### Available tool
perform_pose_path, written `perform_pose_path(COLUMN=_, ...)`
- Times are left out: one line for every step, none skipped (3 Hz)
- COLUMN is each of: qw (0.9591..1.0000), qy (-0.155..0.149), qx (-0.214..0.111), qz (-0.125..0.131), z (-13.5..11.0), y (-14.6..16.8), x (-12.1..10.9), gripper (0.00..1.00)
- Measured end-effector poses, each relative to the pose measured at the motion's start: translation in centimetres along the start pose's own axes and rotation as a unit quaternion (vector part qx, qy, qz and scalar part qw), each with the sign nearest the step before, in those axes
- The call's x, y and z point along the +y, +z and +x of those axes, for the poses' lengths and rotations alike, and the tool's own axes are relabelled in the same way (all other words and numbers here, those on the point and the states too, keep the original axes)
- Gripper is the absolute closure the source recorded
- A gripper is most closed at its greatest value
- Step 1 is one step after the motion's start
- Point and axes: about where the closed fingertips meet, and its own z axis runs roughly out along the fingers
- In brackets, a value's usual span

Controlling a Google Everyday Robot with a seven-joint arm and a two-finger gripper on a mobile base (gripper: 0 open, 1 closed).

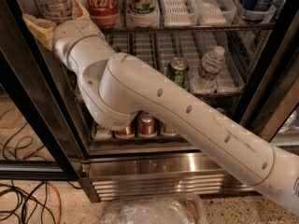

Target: Pick blue plastic bottle from top shelf of fridge

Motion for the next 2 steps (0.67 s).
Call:
perform_pose_path(qw=0.9997, qy=0.009, qx=-0.015, qz=0.016, z=-0.8, y=0.2, x=-0.5, gripper=0.31)
perform_pose_path(qw=0.9987, qy=0.015, qx=-0.031, qz=0.037, z=-1.8, y=-0.2, x=-1.5, gripper=0.31)
